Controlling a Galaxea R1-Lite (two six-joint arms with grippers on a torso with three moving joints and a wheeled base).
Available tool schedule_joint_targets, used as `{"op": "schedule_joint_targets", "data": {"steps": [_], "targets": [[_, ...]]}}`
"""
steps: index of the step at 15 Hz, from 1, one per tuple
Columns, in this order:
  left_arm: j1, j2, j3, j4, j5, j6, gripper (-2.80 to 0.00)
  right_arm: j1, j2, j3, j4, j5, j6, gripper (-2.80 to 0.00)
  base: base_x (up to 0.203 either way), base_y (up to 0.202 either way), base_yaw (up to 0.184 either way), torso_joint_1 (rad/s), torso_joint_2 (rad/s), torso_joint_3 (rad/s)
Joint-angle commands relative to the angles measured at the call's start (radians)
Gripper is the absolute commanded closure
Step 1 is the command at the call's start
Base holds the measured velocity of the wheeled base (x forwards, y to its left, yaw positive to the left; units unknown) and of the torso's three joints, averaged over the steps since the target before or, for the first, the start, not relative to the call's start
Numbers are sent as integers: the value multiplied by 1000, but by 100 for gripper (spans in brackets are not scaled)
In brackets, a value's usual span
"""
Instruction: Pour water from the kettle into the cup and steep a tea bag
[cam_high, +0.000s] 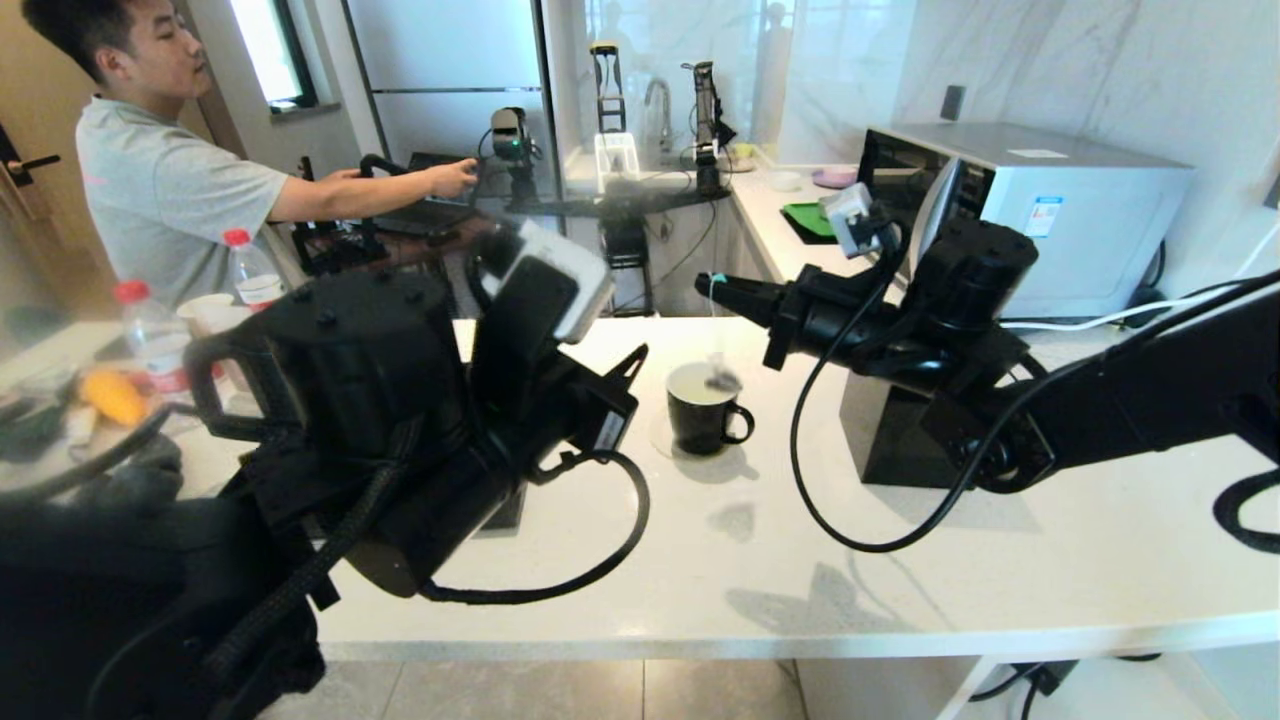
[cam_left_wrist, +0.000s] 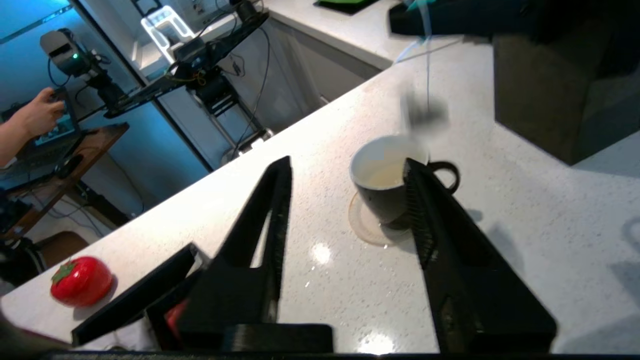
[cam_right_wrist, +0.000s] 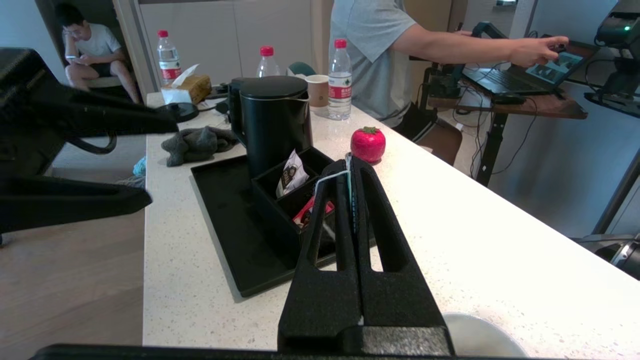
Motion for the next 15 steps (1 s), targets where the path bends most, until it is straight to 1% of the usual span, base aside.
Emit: {"op": "schedule_joint_targets", "data": {"steps": [1, 4, 6, 9, 11, 13, 15], "targets": [[31, -44, 55, -5, 1, 1, 0, -4, -12, -2, 6, 4, 1, 0, 0, 0, 0, 0, 0, 0], [121, -114, 156, -5, -5, 0, 0, -28, -18, 2, 12, -20, -1, 0, 0, 0, 0, 0, 0, 0], [206, -164, 250, -5, -12, -6, 0, -42, -16, -1, 14, -38, -1, 0, 0, 0, 0, 0, 0, 0], [297, -245, 367, -5, -27, -79, 0, -51, -18, -2, 15, -63, -1, 0, 0, 0, 0, 0, 0, 0], [345, -290, 456, -5, -26, -111, 0, -51, -20, -2, 16, -79, -2, 0, 0, 0, 0, 0, 0, 0], [423, -328, 543, -6, -21, -142, 0, -50, -20, -1, 16, -95, -6, 0, 0, 0, 0, 0, 0, 0], [510, -351, 616, -30, -18, -196, 0, -51, -18, 1, 16, -100, -7, 0, 0, 0, 0, 0, 0, 0]]}}
